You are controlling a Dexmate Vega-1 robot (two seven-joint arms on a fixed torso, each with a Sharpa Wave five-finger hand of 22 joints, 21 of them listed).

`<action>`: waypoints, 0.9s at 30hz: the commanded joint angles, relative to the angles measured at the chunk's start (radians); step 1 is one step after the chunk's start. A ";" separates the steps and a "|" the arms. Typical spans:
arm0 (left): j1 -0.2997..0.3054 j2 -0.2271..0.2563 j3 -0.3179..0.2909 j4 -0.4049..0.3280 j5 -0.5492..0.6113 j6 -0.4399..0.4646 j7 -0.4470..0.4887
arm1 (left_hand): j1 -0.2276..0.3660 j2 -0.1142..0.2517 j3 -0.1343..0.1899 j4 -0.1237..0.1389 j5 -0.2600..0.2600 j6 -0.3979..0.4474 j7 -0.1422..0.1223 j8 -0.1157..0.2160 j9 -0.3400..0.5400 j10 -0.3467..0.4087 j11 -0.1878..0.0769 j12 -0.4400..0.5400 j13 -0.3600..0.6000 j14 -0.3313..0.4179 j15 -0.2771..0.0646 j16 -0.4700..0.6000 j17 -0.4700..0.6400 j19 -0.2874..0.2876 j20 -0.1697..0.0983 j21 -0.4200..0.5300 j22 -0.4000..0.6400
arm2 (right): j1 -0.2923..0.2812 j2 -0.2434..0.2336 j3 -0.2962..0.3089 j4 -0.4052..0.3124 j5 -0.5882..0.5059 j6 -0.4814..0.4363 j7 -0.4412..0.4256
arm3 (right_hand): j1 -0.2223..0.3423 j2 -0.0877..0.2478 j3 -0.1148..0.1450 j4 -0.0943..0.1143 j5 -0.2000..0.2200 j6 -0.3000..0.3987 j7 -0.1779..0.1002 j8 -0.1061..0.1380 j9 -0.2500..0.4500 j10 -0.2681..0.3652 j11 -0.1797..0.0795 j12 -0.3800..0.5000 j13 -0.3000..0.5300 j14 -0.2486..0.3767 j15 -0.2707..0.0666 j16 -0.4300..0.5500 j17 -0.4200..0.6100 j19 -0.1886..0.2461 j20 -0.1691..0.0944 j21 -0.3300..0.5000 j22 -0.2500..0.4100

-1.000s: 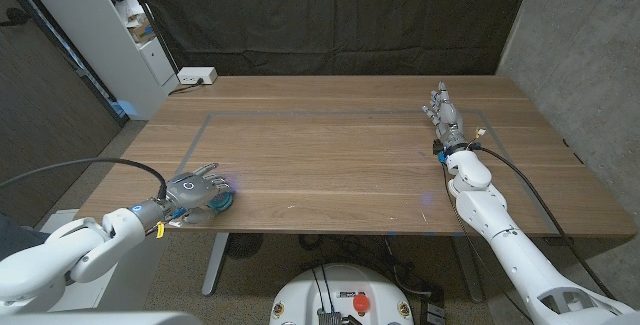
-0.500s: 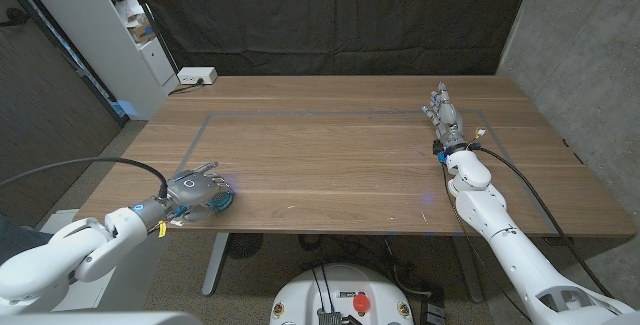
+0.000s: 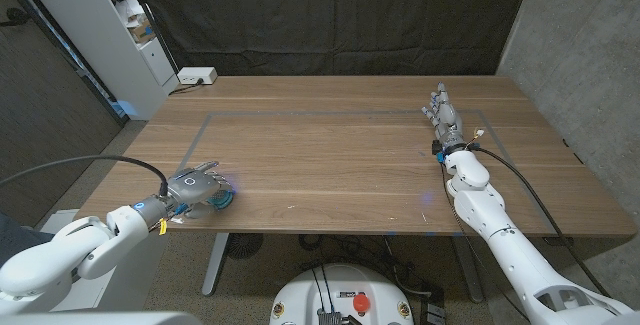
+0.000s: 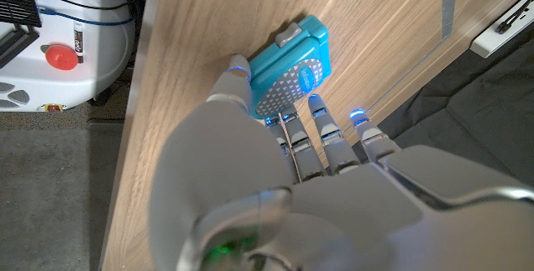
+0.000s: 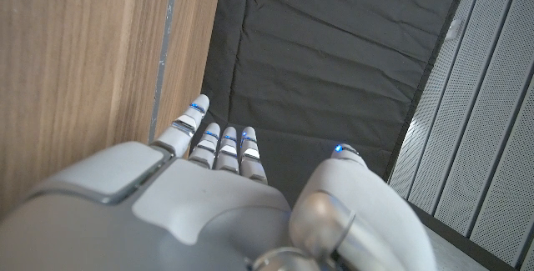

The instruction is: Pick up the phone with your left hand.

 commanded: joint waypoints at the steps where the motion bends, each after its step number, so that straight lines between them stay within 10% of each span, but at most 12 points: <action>1: 0.007 0.005 -0.004 -0.004 -0.014 0.010 0.007 | 0.001 0.010 -0.002 0.003 -0.002 0.067 -0.011 0.007 0.003 0.042 -0.028 0.005 0.002 0.013 -0.061 0.011 0.002 0.009 0.002 0.003 0.001 | -0.003 0.003 -0.003 -0.008 -0.005 0.007 -0.012 | 0.001 0.010 -0.006 0.005 0.009 0.007 -0.001 0.002 0.001 0.005 -0.001 0.002 0.001 0.007 0.003 0.006 0.003 -0.001 0.004 -0.004 0.006; 27: 0.023 -0.028 -0.046 -0.029 -0.024 -0.015 0.017 | 0.003 0.013 -0.011 0.006 -0.003 0.093 -0.012 0.004 0.005 0.065 -0.030 0.003 0.009 0.037 -0.063 0.010 0.003 0.016 0.002 -0.003 0.001 | -0.014 0.000 -0.004 -0.024 0.003 0.019 -0.013 | 0.000 0.011 -0.008 0.004 0.009 0.008 0.000 0.002 0.001 0.006 0.000 0.003 0.001 0.008 0.002 0.005 0.003 -0.001 0.004 -0.004 0.006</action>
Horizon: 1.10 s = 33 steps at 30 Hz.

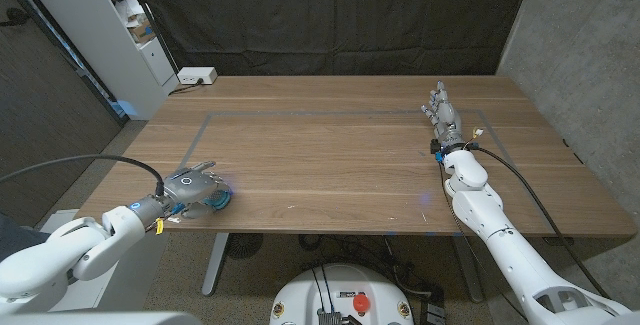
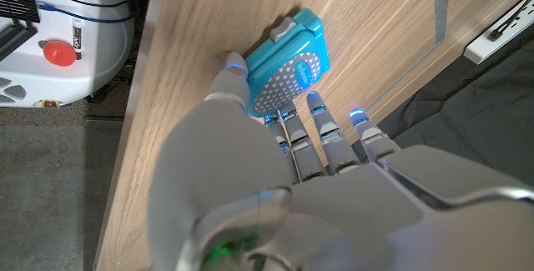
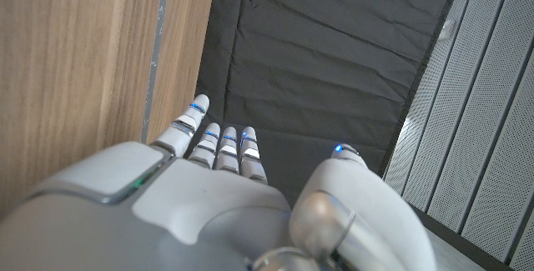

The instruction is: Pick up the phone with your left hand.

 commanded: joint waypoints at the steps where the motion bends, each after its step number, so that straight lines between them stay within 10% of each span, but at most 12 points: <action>1: 0.002 -0.020 -0.016 -0.016 -0.005 -0.011 0.006 | 0.003 0.012 0.004 0.005 0.005 0.053 -0.019 0.001 0.006 0.028 -0.030 0.005 0.002 0.017 -0.062 0.004 0.003 0.008 0.005 -0.003 0.001 | -0.009 -0.002 0.003 -0.010 0.007 0.006 0.000 | 0.001 0.011 -0.004 -0.001 0.009 0.008 0.000 0.002 0.001 0.006 0.000 0.003 0.002 0.005 -0.002 0.005 0.003 -0.001 0.005 -0.004 0.006; 33: 0.037 -0.125 -0.132 -0.104 -0.001 -0.079 0.048 | 0.006 0.018 -0.005 0.008 0.004 0.076 -0.018 -0.004 0.008 0.045 -0.028 -0.001 0.012 0.032 -0.061 0.000 0.004 0.017 0.013 -0.008 0.001 | -0.070 -0.026 0.017 -0.111 0.003 -0.005 -0.028 | -0.001 0.013 -0.008 -0.001 0.008 0.008 0.000 0.002 0.001 0.007 -0.001 0.002 0.002 0.007 -0.002 0.006 0.004 -0.002 0.006 -0.004 0.006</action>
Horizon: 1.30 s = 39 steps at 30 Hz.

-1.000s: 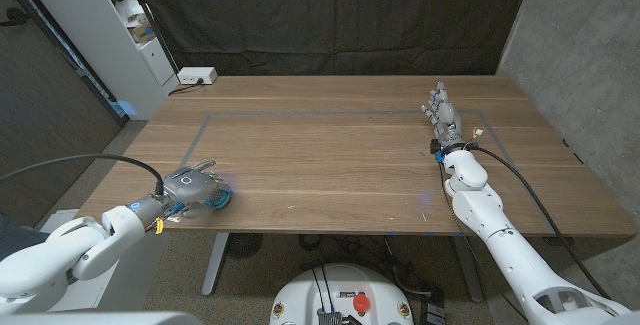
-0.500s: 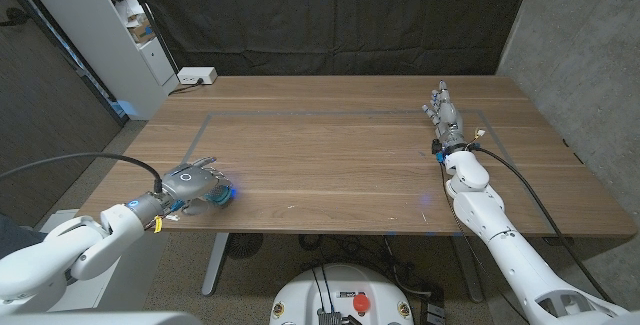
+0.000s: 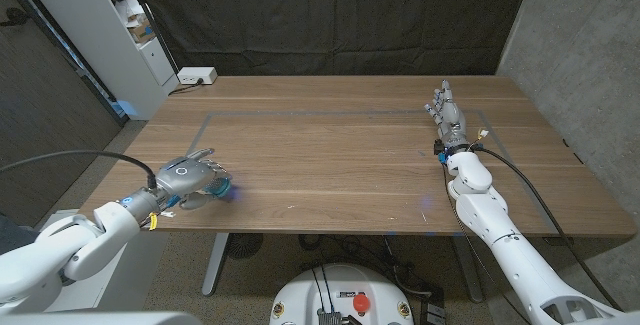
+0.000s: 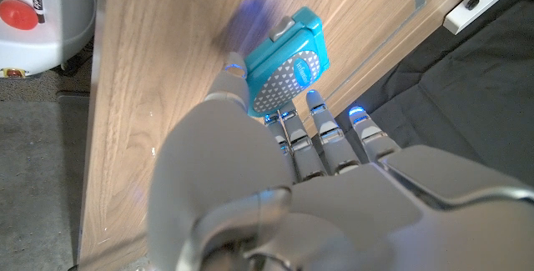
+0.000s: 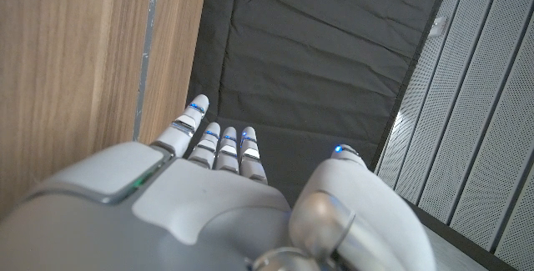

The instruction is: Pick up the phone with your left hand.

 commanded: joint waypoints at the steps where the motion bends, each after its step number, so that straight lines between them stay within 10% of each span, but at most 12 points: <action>1: 0.018 -0.045 -0.056 -0.041 0.002 -0.036 0.000 | 0.006 0.018 -0.001 0.006 0.004 0.074 -0.019 0.002 0.002 0.044 -0.026 0.006 0.006 0.011 -0.056 0.000 0.001 0.007 0.003 -0.004 0.001 | -0.025 -0.010 0.004 -0.041 -0.004 -0.004 -0.012 | 0.003 0.009 -0.006 0.002 0.008 0.009 -0.001 0.003 0.001 0.007 -0.002 0.003 0.002 0.007 -0.001 0.006 0.002 0.002 0.002 -0.004 0.006; 39: -0.034 -0.167 -0.176 -0.152 0.022 -0.150 -0.058 | 0.006 0.025 -0.011 0.008 0.002 0.086 -0.018 -0.007 0.005 0.049 -0.025 -0.005 0.017 0.014 -0.055 -0.009 0.002 0.012 0.012 -0.008 0.001 | -0.031 -0.015 -0.004 -0.048 0.001 0.002 -0.004 | 0.003 0.011 -0.009 0.000 0.008 0.009 -0.001 0.002 0.001 0.010 -0.001 0.003 0.002 0.010 -0.002 0.006 0.002 0.002 0.002 -0.004 0.006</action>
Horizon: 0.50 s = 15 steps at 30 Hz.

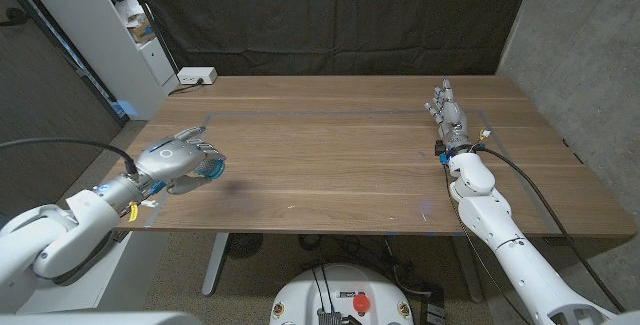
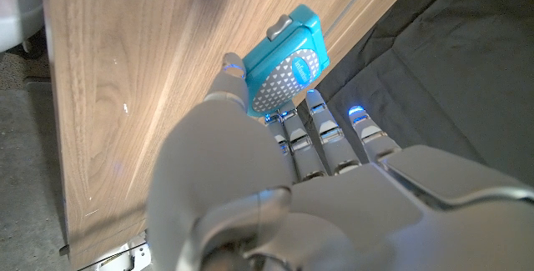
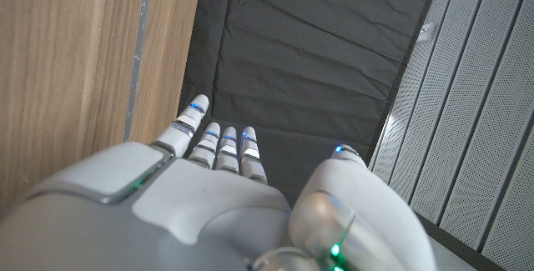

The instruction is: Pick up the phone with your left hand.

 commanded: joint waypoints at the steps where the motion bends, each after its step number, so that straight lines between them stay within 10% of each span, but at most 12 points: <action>1: -0.032 -0.027 -0.027 -0.031 -0.001 -0.032 -0.018 | 0.009 0.022 0.000 0.003 0.008 0.068 -0.025 0.009 0.005 0.039 -0.025 -0.005 0.002 0.009 -0.060 -0.001 0.002 0.003 0.003 -0.001 0.002 | 0.001 0.004 -0.002 0.009 0.004 0.005 0.000 | 0.003 0.011 -0.007 0.003 0.008 0.009 -0.001 0.002 0.001 0.011 -0.002 0.003 0.002 0.010 -0.003 0.006 0.002 0.002 0.002 -0.004 0.006; 15: -0.065 -0.066 -0.062 -0.084 -0.005 -0.062 -0.049 | 0.009 0.023 -0.004 0.003 0.008 0.073 -0.027 0.006 0.006 0.044 -0.029 -0.007 0.007 0.011 -0.059 -0.004 0.002 0.005 0.003 -0.001 0.002 | 0.019 0.006 0.000 0.034 0.010 0.012 0.017 | 0.003 0.012 -0.008 0.002 0.008 0.009 -0.001 0.002 0.001 0.011 -0.001 0.003 0.002 0.011 -0.002 0.006 0.002 0.002 0.002 -0.004 0.006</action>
